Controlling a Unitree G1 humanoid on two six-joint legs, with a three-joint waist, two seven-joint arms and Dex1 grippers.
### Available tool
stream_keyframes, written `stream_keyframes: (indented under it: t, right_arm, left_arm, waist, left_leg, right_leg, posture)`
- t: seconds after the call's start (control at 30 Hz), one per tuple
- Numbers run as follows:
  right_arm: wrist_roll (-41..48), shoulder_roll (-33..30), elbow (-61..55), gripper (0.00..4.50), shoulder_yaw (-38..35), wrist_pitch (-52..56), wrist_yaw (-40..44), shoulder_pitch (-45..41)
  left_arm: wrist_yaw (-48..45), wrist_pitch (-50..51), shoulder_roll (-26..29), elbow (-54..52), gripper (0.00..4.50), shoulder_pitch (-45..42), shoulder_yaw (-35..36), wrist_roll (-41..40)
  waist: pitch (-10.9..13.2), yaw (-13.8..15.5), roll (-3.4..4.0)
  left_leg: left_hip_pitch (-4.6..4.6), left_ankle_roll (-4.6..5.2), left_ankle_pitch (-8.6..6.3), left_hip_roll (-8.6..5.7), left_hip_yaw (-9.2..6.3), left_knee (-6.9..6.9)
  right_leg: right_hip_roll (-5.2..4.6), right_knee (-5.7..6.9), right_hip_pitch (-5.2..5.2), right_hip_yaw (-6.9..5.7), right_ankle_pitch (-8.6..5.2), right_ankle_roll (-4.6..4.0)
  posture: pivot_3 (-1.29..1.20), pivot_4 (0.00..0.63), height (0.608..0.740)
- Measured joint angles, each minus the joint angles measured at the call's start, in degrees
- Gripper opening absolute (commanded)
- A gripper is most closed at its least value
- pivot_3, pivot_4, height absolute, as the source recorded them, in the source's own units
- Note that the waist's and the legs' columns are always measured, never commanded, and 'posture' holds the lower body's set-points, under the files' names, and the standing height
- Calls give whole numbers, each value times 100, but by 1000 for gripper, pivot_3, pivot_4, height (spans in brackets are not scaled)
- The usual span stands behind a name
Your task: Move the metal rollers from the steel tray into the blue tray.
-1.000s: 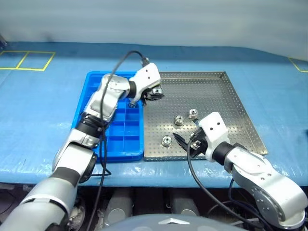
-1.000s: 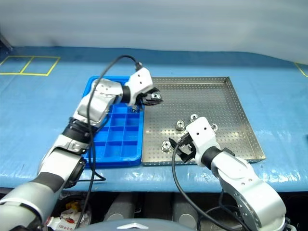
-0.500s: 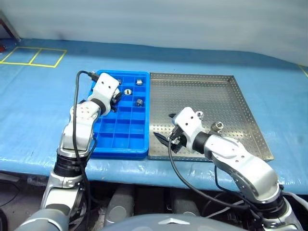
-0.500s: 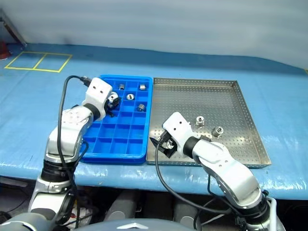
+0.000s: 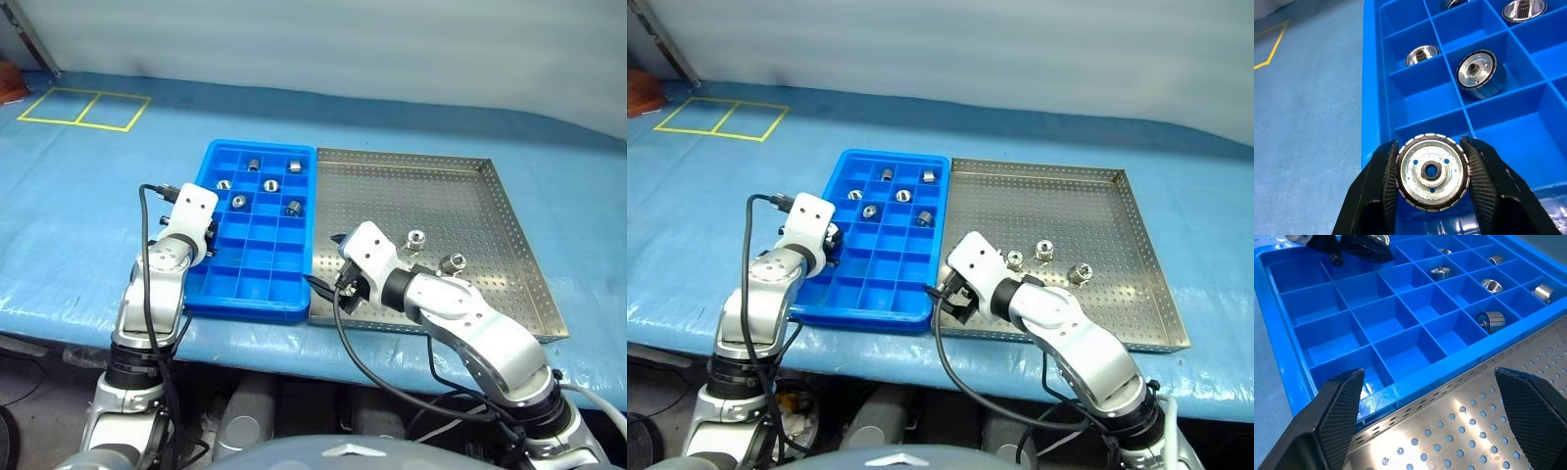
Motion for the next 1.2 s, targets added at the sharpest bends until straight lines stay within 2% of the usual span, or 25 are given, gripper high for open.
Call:
stream_keyframes:
  t: [0.07,0.1,0.3,0.33,0.47,0.7,0.9,1.2]
  right_arm:
    - [-21,42,0,4500,-1,0,-1,19]
    - [-30,54,0,4500,-2,0,-2,33]
    - [-92,69,-12,4500,-22,6,-21,130]
    - [-96,71,-28,4500,-36,12,-36,156]
    - [-90,62,-239,4500,-208,63,-77,370]
    - [-71,-242,-947,4500,-998,446,-189,1284]
    - [-92,-234,-1520,4500,-1555,746,-445,2265]
    - [-64,-56,-1666,4500,-1739,576,-954,2864]
  left_arm:
    - [18,-12,-6,34,1681,-1,1,-5]
    - [20,-23,-14,62,2420,-1,3,-15]
    - [-18,-301,-118,119,4339,-204,4,-247]
    - [-63,-341,-119,116,4461,-283,3,-320]
    - [-480,-530,-113,-7,4461,-609,-21,-749]
    - [-1979,-937,202,132,4461,-1398,-864,-1585]
    - [-3100,-1469,341,1039,4461,-1956,-1971,-1720]
    - [-4413,-2273,407,1969,4461,-2392,-3045,-1621]
  waist:
    - [0,-1,0]
    - [0,-1,0]
    - [0,-1,0]
    - [0,0,-1]
    - [0,-9,0]
    - [0,-63,0]
    - [-1,-257,1]
    - [-1,-560,2]
  left_leg:
    - [-1,0,0,0,0,-6]
    - [-2,0,0,0,0,-8]
    - [-4,-2,1,1,-1,-7]
    - [-5,-2,0,1,-2,-7]
    - [-15,-1,0,-1,-3,-8]
    - [-25,1,-1,-5,-6,-7]
    - [-25,2,-1,-4,-2,-6]
    - [-22,2,-1,2,2,-3]
  right_leg:
    - [0,-1,-2,0,-1,-3]
    - [0,-1,-4,-1,-2,-5]
    - [-2,0,-4,-6,-3,-9]
    - [-3,-1,-5,-6,-3,-9]
    - [-5,-8,-11,-9,-3,-10]
    - [-7,-21,-12,-15,-3,-9]
    - [-4,-21,-13,-12,-4,-8]
    - [-2,-13,-16,-8,-4,-7]
  posture:
    - [242,150,740]
    - [242,150,740]
    - [229,150,740]
    - [229,150,740]
    - [185,150,740]
    - [111,150,740]
    - [9,150,740]
    - [-53,150,740]
